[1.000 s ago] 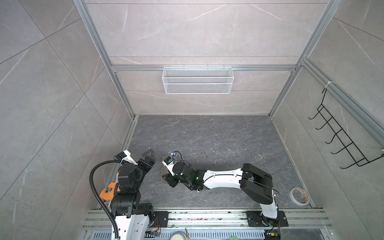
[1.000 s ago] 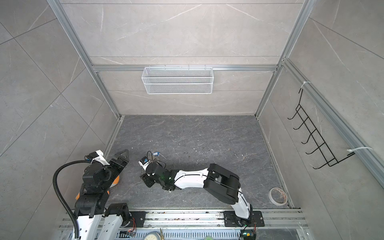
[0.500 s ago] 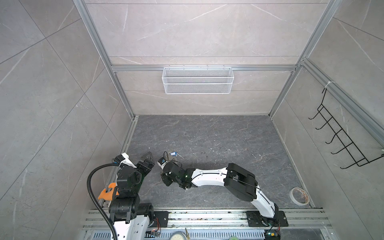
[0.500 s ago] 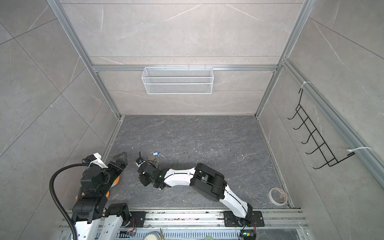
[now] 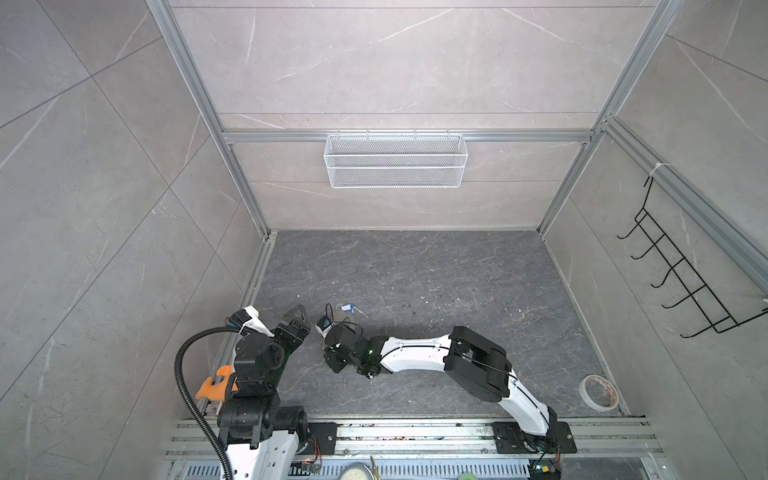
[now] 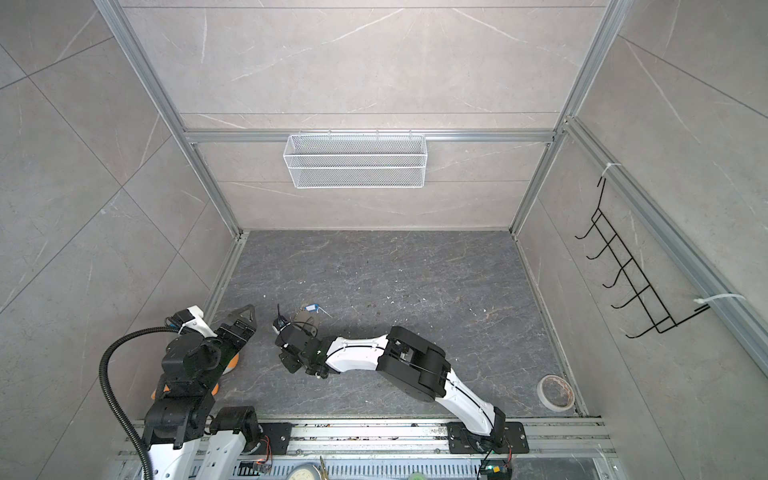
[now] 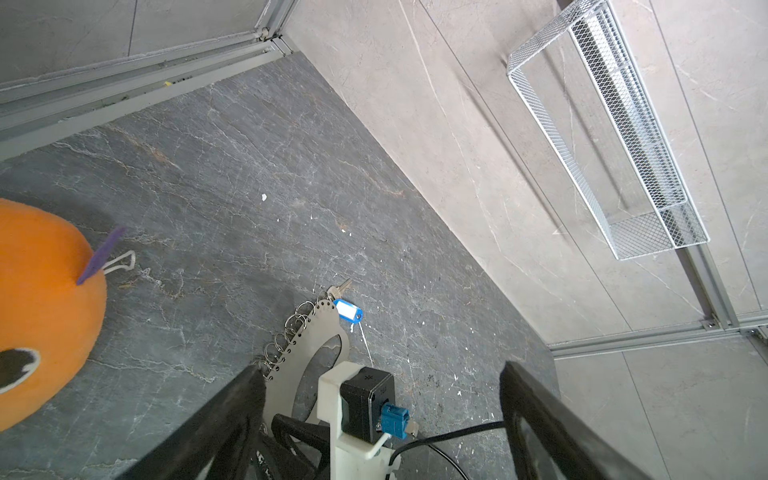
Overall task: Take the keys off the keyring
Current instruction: 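Reach the right gripper across and grasp the steel key plate's edge, then lift the plate with the right gripper while the left arm reaches in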
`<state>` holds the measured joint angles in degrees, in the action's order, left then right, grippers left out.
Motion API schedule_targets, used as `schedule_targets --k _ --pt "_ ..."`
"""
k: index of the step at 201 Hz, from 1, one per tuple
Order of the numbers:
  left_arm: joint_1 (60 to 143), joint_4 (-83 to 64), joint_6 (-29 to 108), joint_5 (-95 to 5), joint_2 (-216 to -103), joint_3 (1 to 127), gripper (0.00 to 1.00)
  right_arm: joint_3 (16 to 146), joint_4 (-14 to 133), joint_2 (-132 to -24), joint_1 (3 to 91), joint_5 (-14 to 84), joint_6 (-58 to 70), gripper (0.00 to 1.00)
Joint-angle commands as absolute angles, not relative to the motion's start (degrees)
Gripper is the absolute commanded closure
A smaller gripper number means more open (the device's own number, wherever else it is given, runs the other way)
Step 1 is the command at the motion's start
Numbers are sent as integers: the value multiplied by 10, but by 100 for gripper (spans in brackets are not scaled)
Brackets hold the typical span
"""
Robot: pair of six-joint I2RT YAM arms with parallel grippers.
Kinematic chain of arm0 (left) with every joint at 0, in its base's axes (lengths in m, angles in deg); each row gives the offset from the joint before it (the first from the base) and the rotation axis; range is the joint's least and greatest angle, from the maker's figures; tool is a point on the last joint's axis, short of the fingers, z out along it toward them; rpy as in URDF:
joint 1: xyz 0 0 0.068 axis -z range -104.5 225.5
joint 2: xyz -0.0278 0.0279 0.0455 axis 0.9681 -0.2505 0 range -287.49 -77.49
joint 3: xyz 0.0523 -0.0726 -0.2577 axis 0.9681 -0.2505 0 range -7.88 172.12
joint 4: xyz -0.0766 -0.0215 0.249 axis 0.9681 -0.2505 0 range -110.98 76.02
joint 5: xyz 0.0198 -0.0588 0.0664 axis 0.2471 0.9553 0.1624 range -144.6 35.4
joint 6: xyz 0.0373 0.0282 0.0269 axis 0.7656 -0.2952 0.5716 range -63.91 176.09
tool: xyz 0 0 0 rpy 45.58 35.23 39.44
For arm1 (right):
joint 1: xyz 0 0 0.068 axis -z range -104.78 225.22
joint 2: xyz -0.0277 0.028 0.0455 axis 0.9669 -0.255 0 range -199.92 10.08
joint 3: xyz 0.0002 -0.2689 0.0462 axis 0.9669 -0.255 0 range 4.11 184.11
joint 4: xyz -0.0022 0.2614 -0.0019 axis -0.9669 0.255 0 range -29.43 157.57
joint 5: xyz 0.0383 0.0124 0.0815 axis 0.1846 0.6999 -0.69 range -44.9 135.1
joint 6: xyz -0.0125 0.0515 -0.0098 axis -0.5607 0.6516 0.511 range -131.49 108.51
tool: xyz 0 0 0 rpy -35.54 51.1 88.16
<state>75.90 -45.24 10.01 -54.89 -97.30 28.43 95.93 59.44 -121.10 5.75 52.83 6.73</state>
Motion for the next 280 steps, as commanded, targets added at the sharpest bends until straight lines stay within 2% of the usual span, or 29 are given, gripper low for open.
schedule_targets --k 1,37,82,142,210,219,253,280 --pt "762 -442 115 -560 -969 291 10 974 609 -1229 59 527 73 77" --pt "762 -442 115 -561 -971 293 10 971 606 -1227 59 528 73 85" --pt "762 -442 109 -558 -973 292 10 931 562 -1196 63 526 68 100" --pt "762 -396 100 -519 -982 274 10 799 480 -1080 103 501 69 100" --pt "762 -300 71 -412 -1025 241 10 594 448 -855 167 433 41 100" --pt "762 -281 70 -385 -1038 238 12 574 453 -823 176 420 37 100" --pt "764 -164 57 -259 -1100 217 29 524 486 -726 207 369 20 100" --pt "795 -86 46 -217 -1135 199 34 493 504 -662 232 318 9 100"
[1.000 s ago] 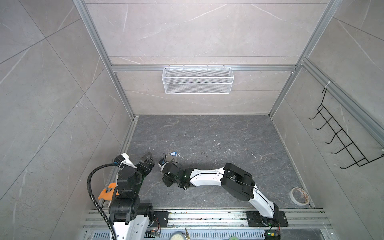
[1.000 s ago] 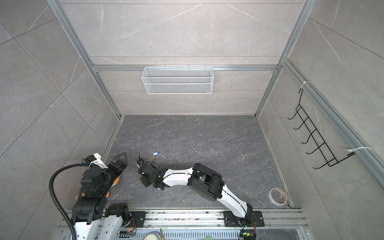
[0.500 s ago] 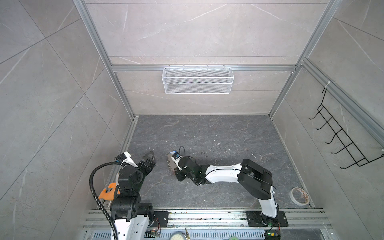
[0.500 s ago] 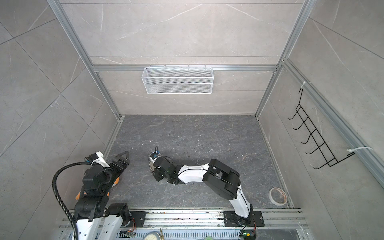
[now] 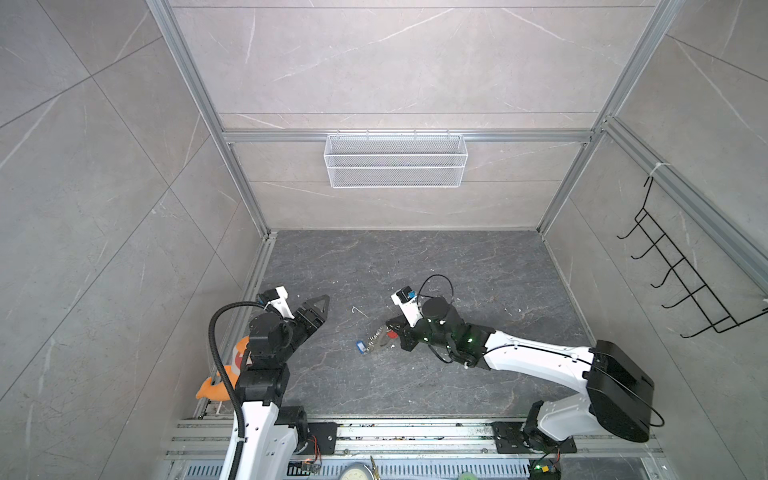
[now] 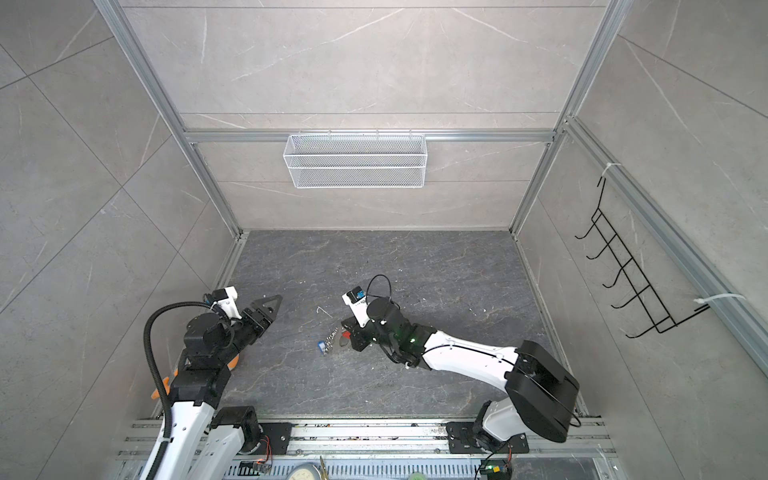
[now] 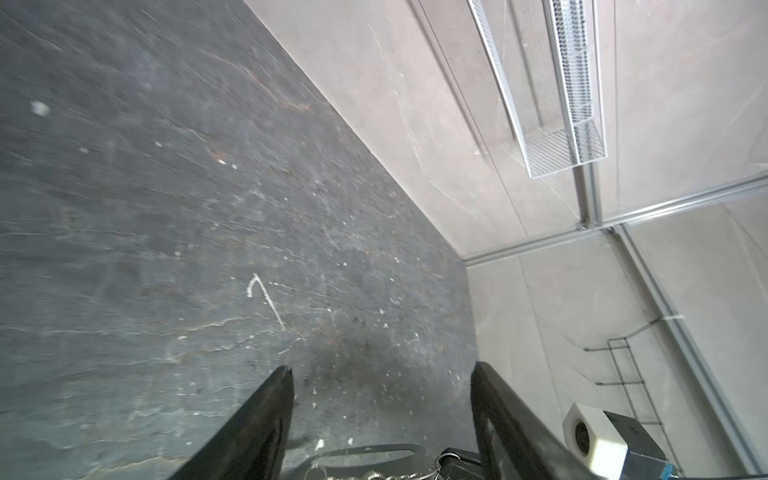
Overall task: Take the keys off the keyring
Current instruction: 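Lift the plate with the right gripper while the left arm reaches in, then grasp the plate's other end with the left gripper, holding it between both grippers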
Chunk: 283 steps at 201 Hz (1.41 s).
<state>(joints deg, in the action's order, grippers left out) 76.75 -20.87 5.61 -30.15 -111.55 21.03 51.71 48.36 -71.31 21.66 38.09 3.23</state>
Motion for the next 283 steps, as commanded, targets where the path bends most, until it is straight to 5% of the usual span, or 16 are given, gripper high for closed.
schedule_targets --k 1,44,71,103,177,283 --pt "797 -82 46 -217 -1136 198 34 492 504 -659 233 317 9 100" --pt "967 -18 107 -285 -1183 190 38 466 536 -585 267 234 -20 100" --pt "1039 20 143 -294 -1242 205 49 465 557 -551 288 192 -27 100" --pt "1058 108 148 -222 -1309 211 63 465 574 -516 309 161 -29 100" --pt "1118 262 185 -77 -1377 232 74 464 575 -465 349 104 -12 100" --pt "1150 230 225 -72 -1386 253 88 465 532 -458 362 74 27 100"
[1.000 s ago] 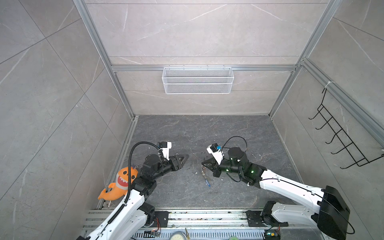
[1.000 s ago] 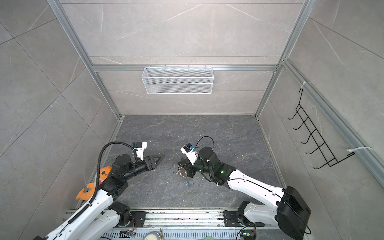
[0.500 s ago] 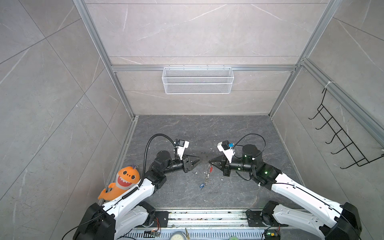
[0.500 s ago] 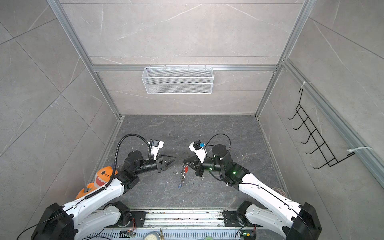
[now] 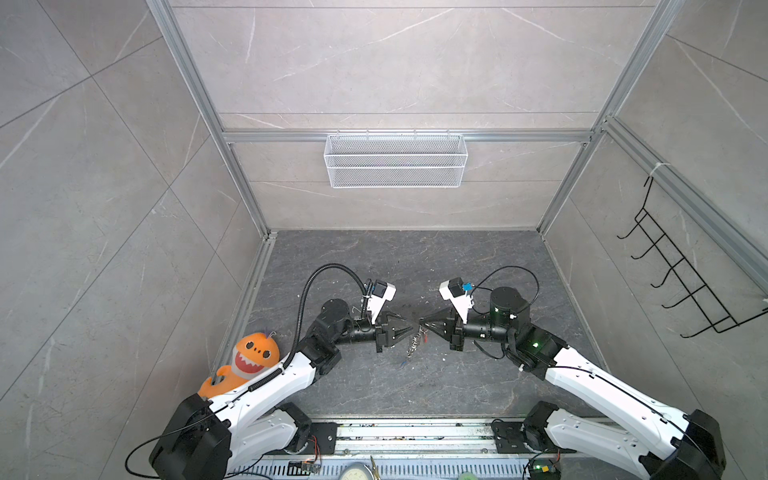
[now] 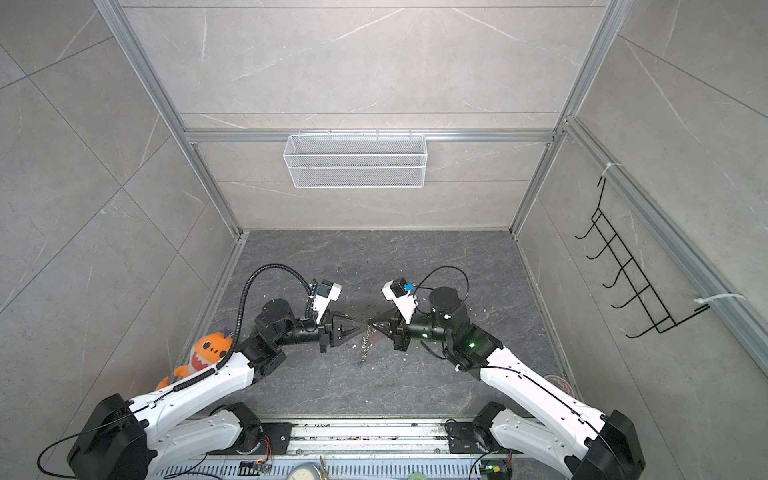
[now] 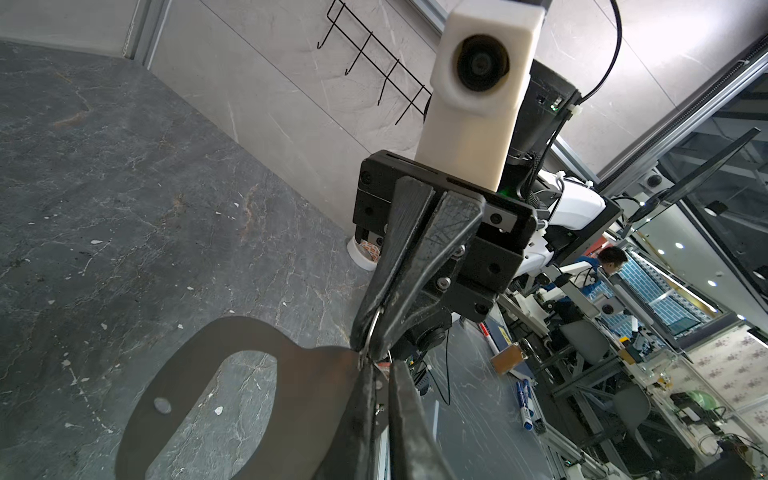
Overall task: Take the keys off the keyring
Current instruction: 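Grasp the plate's other end with the left gripper, holding it between both grippers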
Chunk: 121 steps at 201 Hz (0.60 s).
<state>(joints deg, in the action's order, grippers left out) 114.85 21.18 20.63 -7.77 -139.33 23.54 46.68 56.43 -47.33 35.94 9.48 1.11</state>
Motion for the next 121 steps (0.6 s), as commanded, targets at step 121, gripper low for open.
schedule_targets --k 121 --pt "1152 307 179 -47 -1378 264 90 467 499 -447 363 49 58 100"
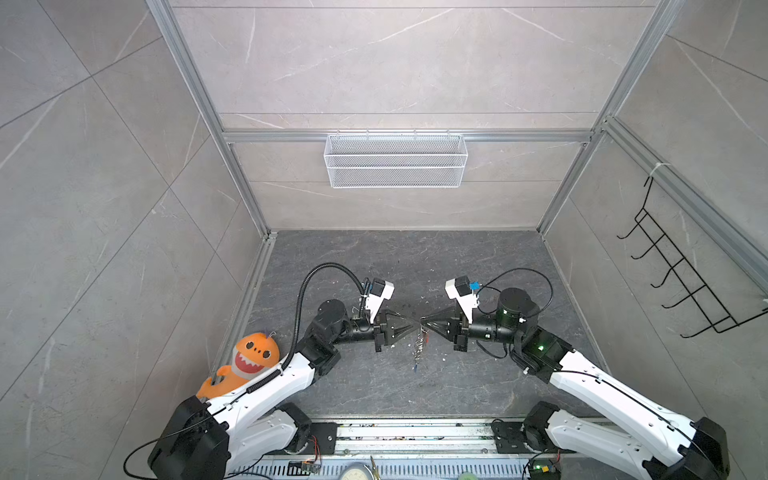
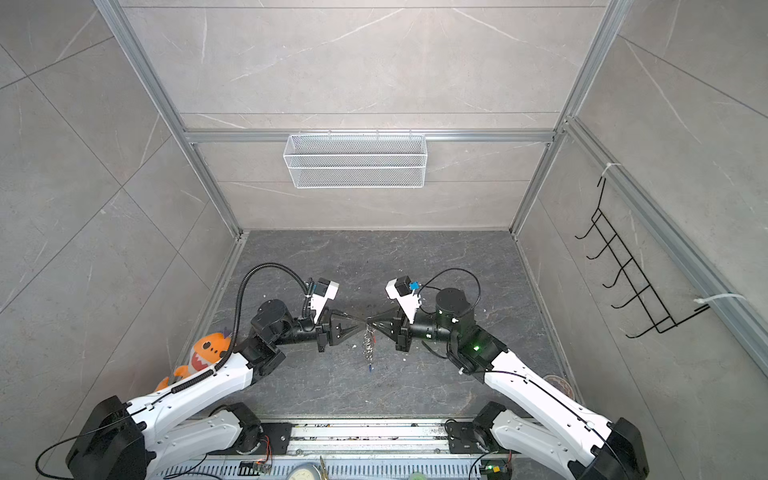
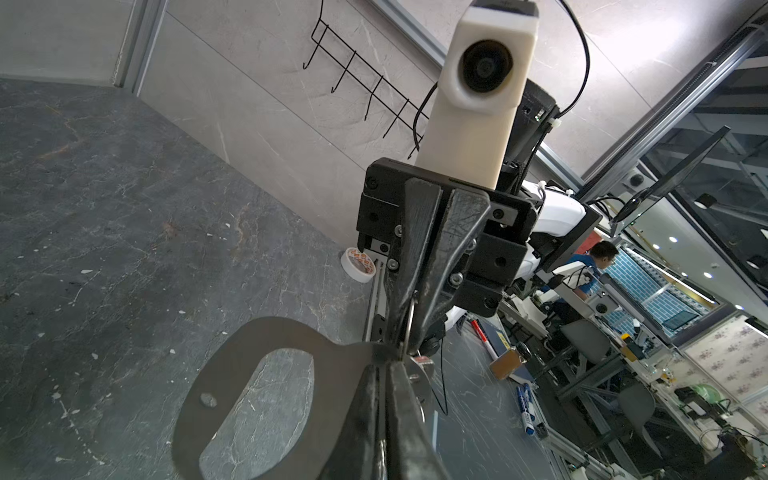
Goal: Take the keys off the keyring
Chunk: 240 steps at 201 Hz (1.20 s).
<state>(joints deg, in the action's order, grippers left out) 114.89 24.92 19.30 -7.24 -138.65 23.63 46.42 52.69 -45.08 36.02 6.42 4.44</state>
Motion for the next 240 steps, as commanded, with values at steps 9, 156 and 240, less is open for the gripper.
schedule_targets --k 9,156,240 --pt "1152 304 178 -46 -1374 266 90 468 501 -446 363 50 58 100" --pt "1151 265 200 -53 -1365 284 83 478 483 -438 363 30 88 100" --pt "1153 289 186 -47 -1369 286 83 480 437 -446 363 19 121 100"
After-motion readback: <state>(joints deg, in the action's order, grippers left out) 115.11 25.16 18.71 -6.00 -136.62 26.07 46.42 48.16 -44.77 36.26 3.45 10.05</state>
